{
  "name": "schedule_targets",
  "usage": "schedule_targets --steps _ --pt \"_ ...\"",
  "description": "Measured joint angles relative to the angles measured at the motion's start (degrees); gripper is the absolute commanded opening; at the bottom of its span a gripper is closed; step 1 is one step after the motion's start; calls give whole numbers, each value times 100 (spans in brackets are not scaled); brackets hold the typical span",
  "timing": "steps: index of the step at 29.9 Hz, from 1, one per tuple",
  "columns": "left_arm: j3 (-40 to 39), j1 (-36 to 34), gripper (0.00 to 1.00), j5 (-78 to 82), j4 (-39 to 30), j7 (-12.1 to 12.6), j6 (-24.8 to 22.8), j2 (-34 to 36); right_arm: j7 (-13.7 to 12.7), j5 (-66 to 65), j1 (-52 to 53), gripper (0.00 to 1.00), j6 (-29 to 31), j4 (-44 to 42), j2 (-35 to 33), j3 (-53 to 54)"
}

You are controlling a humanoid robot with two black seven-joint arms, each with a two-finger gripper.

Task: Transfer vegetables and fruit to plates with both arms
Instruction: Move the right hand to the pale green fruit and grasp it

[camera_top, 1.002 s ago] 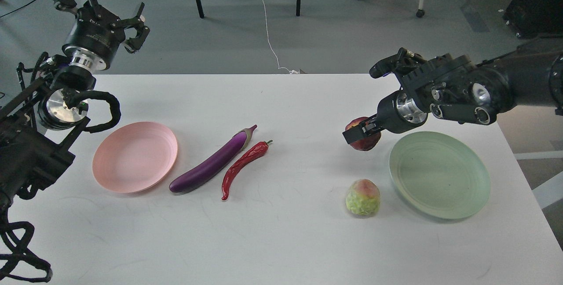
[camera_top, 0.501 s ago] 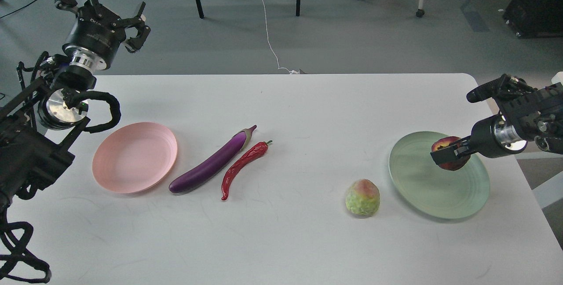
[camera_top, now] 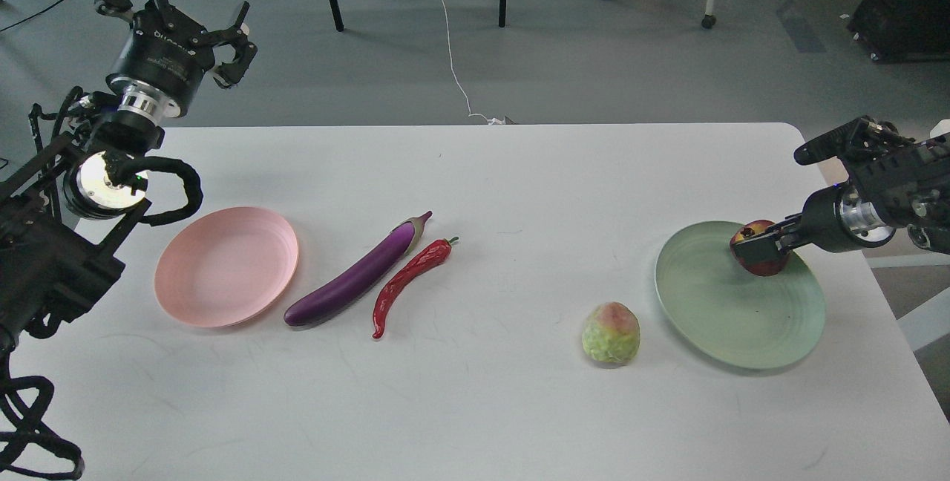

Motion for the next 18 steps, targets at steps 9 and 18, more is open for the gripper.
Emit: schedule_targets --steps 9,18 --pt "-4 0 98 0 1 3 -3 28 7 475 935 98 174 1041 836 21" --pt "-7 0 98 -5 2 -2 -8 180 3 1329 1015 95 176 1707 1641 -46"
